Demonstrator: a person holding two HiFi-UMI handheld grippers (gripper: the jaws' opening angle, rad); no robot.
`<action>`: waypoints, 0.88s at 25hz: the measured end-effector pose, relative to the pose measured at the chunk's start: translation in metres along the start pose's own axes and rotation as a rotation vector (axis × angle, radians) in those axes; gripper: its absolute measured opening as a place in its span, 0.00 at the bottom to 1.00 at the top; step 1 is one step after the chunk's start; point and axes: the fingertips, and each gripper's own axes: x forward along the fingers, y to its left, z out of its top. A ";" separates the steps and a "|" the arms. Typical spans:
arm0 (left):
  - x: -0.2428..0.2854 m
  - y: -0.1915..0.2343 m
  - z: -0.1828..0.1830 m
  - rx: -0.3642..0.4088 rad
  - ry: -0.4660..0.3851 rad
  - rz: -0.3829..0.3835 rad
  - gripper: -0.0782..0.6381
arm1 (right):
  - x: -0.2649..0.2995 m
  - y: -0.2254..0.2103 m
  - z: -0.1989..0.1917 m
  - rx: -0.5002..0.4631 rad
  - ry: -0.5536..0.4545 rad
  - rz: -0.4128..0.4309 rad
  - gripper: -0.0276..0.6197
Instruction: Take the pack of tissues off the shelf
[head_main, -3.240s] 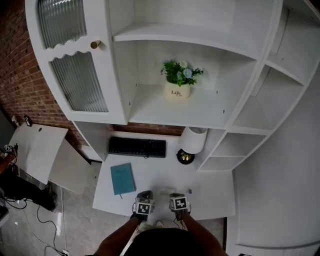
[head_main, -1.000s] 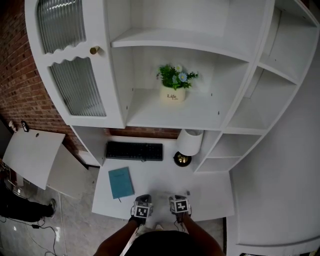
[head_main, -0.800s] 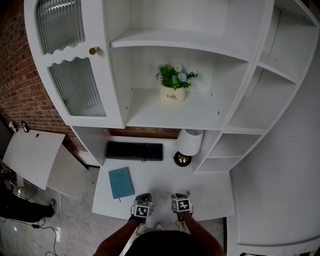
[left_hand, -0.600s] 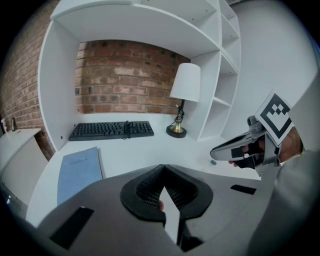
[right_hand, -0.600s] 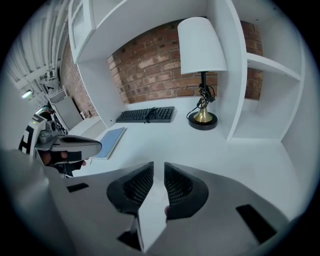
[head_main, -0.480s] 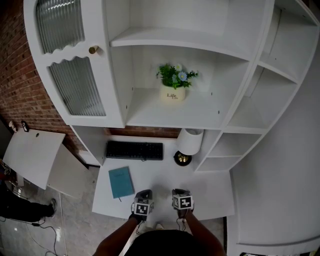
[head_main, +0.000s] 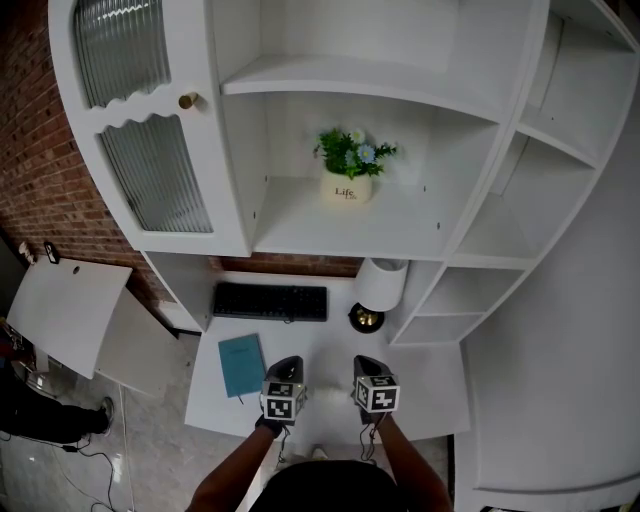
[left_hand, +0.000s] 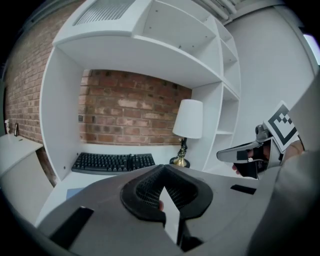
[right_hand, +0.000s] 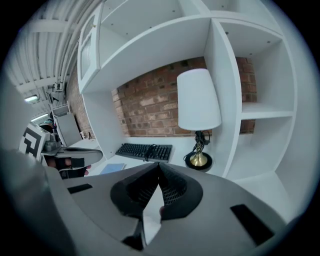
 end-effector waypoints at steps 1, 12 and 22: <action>-0.002 -0.001 0.008 0.006 -0.016 0.001 0.13 | -0.004 -0.003 0.010 -0.015 -0.026 -0.009 0.05; -0.034 -0.009 0.093 0.104 -0.204 0.020 0.13 | -0.064 -0.015 0.110 -0.103 -0.290 -0.090 0.04; -0.065 -0.011 0.155 0.105 -0.315 0.051 0.13 | -0.110 -0.007 0.164 -0.204 -0.405 -0.095 0.05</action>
